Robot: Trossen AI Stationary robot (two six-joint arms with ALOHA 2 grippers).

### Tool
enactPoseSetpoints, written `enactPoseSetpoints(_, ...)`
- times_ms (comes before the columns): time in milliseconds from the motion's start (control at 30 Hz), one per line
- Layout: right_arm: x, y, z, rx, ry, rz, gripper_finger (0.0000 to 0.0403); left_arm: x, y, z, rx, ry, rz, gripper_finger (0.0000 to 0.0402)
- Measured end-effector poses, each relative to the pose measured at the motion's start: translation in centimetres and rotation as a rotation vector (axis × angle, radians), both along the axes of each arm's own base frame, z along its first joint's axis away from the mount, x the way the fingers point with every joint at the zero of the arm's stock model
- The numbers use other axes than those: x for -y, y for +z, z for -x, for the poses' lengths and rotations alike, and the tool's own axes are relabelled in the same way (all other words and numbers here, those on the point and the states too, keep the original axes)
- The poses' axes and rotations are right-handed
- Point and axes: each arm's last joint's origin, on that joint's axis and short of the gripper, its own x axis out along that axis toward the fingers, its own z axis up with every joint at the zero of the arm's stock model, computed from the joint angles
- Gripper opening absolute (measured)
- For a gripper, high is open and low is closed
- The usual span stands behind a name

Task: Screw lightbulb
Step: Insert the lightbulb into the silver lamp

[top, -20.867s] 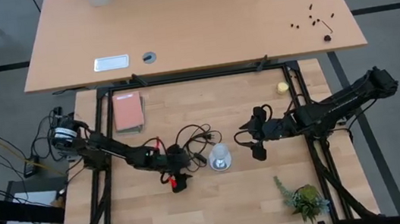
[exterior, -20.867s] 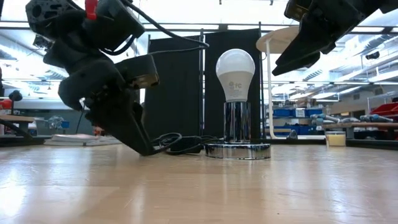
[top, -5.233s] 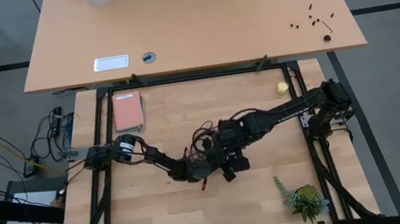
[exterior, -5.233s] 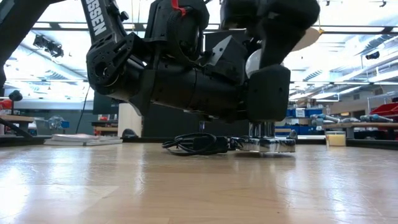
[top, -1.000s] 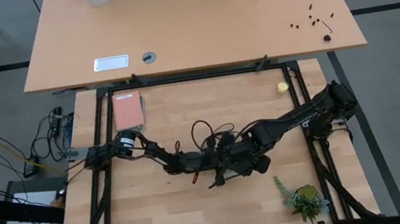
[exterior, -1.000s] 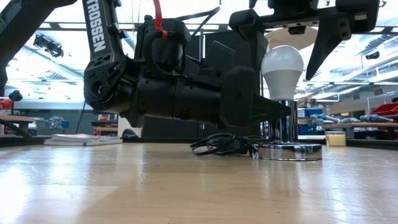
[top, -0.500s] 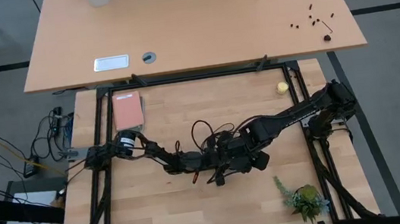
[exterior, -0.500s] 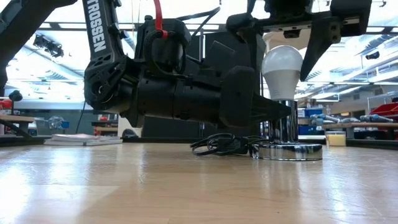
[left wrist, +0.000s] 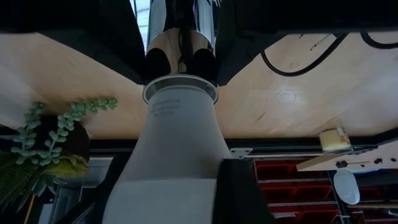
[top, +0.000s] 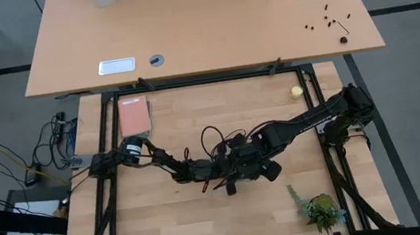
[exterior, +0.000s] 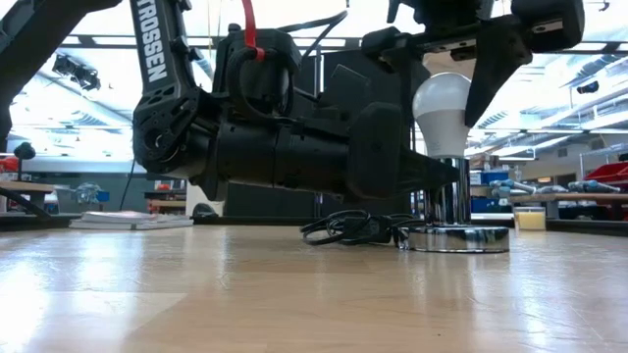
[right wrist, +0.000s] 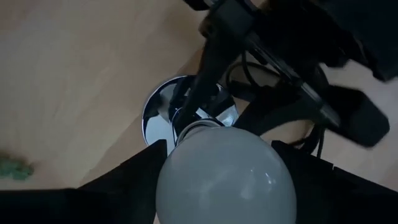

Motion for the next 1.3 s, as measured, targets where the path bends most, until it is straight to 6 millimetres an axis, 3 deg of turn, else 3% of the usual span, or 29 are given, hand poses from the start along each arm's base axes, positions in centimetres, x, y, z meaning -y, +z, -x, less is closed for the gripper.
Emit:
enactPoseSetpoints(400, 0.12, 0.01, 0.01, 0.013, -0.397, -0.058, 0.0282, -0.07, 0.11, 0.01, 0.015, 0.042, 0.036, 0.0171)
enactPoseSetpoints(967, 0.30, 0.02, 0.02, 0.064, -1.174, -0.213, 0.0282, -0.13, 0.15, 0.04, 0.023, 0.060, 0.058, 0.0171)
enactPoseSetpoints(1133, 0.74, 0.02, -0.09, 0.069, -1.258, -0.235, 0.0282, -0.15, 0.15, 0.05, 0.024, 0.067, 0.060, 0.0171)
enactPoseSetpoints(1300, 0.92, 0.03, -0.21, 0.067, -1.149, -0.213, 0.0302, -0.21, 0.14, 0.05, 0.024, 0.074, 0.059, 0.0171)
